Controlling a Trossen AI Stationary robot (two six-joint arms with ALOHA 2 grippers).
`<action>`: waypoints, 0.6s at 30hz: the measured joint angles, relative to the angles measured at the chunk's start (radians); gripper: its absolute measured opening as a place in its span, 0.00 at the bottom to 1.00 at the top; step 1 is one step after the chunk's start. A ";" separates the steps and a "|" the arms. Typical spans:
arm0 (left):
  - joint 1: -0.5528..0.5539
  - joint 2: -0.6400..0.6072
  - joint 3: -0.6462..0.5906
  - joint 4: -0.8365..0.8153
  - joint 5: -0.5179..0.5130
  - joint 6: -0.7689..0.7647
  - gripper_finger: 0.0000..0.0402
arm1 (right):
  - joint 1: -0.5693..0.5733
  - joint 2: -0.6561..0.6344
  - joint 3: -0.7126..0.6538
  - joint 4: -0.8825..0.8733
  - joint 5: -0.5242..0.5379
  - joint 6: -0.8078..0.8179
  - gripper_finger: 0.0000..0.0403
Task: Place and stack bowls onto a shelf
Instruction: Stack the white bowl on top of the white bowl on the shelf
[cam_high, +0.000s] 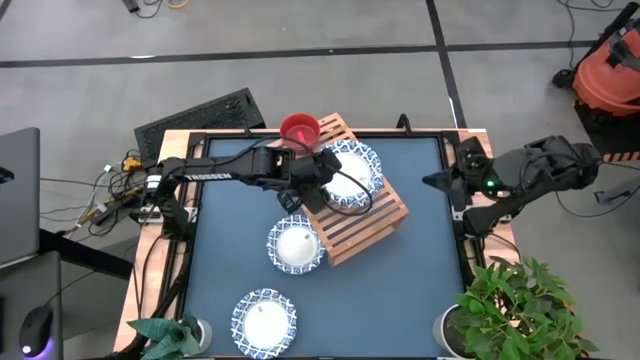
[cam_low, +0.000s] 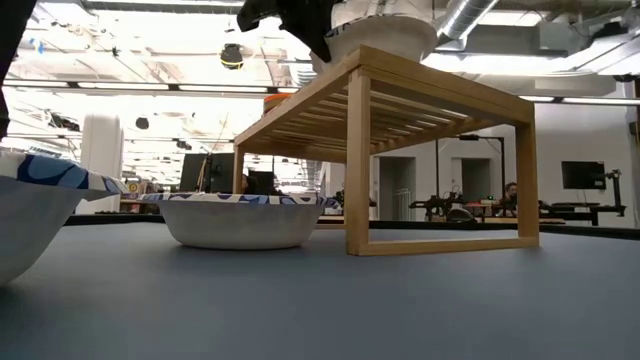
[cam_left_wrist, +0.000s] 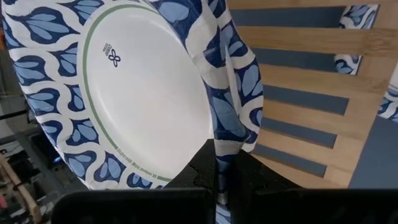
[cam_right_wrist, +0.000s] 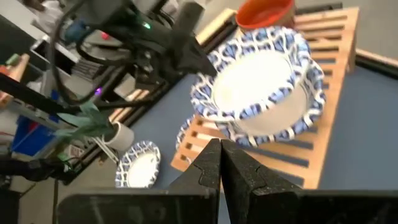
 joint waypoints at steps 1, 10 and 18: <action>0.003 0.001 0.000 0.000 0.011 0.000 0.00 | 0.000 0.000 0.000 0.015 0.005 -0.014 0.09; 0.006 0.064 -0.001 0.040 -0.006 0.061 0.00 | -0.001 0.021 0.000 0.021 0.017 -0.021 0.09; 0.009 0.097 0.000 0.046 -0.047 0.095 0.00 | -0.001 0.043 0.000 0.021 0.017 -0.021 0.09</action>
